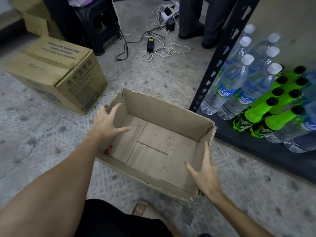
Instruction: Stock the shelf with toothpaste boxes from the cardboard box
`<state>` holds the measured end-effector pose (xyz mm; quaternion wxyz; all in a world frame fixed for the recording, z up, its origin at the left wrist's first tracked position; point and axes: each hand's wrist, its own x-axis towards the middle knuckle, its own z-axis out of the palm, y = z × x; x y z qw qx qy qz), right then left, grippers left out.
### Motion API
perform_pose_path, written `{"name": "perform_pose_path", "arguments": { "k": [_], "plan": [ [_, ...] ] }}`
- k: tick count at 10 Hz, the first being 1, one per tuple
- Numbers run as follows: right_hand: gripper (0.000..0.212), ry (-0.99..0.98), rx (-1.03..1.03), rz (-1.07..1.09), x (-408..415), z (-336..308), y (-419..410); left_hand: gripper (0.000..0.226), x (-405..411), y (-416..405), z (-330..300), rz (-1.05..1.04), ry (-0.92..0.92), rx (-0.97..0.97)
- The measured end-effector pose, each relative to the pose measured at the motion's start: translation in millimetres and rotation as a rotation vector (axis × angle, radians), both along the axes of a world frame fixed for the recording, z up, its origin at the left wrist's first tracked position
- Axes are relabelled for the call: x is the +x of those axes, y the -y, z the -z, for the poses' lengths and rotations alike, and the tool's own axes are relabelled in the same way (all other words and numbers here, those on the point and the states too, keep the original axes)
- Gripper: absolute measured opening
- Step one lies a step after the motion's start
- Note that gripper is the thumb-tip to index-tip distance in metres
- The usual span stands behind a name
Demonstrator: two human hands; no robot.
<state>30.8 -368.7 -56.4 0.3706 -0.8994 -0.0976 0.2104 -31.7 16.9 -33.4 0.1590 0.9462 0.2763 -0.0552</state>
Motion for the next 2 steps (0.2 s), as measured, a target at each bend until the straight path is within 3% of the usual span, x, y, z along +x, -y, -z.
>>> {"name": "perform_pose_path", "arguments": {
  "k": [2],
  "plan": [
    [0.087,0.045,0.144,0.153,15.2,-7.5,6.5,0.086,12.6,12.8,-23.6,0.138,0.099,0.175]
  ]
}}
